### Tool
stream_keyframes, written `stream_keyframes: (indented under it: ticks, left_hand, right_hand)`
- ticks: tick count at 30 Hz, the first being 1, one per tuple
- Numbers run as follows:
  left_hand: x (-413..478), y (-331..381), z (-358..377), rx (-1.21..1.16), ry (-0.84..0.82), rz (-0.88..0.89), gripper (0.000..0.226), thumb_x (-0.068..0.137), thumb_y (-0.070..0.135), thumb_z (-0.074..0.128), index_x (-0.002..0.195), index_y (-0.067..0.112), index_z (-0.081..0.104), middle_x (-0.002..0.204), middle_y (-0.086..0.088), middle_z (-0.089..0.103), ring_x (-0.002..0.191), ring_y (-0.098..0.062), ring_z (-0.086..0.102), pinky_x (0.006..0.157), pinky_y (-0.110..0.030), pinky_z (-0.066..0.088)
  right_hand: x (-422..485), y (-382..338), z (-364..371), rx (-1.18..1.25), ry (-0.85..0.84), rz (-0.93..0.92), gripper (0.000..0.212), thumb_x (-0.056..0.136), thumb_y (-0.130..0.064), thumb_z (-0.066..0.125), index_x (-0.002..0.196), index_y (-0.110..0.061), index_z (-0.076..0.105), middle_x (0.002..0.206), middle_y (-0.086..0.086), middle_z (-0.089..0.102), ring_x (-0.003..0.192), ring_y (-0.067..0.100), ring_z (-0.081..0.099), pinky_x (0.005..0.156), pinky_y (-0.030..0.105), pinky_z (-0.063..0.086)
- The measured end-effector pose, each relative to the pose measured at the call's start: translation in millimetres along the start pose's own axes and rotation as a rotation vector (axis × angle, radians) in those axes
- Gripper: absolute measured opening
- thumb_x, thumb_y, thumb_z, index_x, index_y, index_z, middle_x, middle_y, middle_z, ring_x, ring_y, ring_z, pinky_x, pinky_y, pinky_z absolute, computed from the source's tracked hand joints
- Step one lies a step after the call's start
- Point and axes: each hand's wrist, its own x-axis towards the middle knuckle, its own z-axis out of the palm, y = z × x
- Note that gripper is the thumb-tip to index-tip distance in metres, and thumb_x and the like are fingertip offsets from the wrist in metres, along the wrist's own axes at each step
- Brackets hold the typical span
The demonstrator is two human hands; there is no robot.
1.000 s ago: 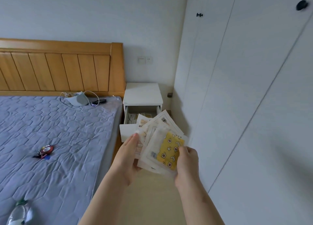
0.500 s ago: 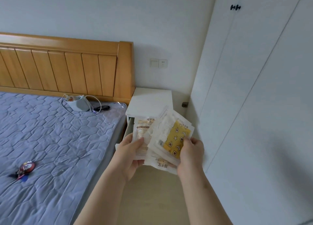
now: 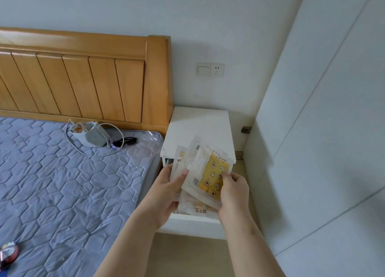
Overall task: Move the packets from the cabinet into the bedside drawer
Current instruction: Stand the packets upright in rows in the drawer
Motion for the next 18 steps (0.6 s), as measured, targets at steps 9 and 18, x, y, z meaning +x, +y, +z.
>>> stream_keyframes:
  ticks: [9,18]
  left_hand:
    - [132.8,39.2,-16.2,0.154,0.011,-0.06,0.032,0.087,-0.008,0.057,0.107,0.017,0.063,0.096,-0.013,0.073,0.086,-0.031,0.071,0.072,-0.046,0.059]
    - [247.3,-15.3,-47.5,0.246,0.265,-0.109,0.02,0.089,0.005,0.059,0.105,0.016,0.065,0.093,-0.003,0.075,0.086,-0.026,0.072,0.082,-0.051,0.055]
  right_hand:
    - [101.7,-14.2,72.1,0.065,-0.014,0.136,0.014,0.098,-0.017,0.044,0.102,-0.007,0.053,0.097,0.012,0.068,0.091,0.03,0.067,0.085,0.054,0.053]
    - [225.0,21.6,42.8,-0.003,0.133,0.286,0.011,0.1,-0.016,0.042,0.089,-0.017,0.045,0.087,0.008,0.062,0.074,0.023,0.061,0.073,0.043,0.051]
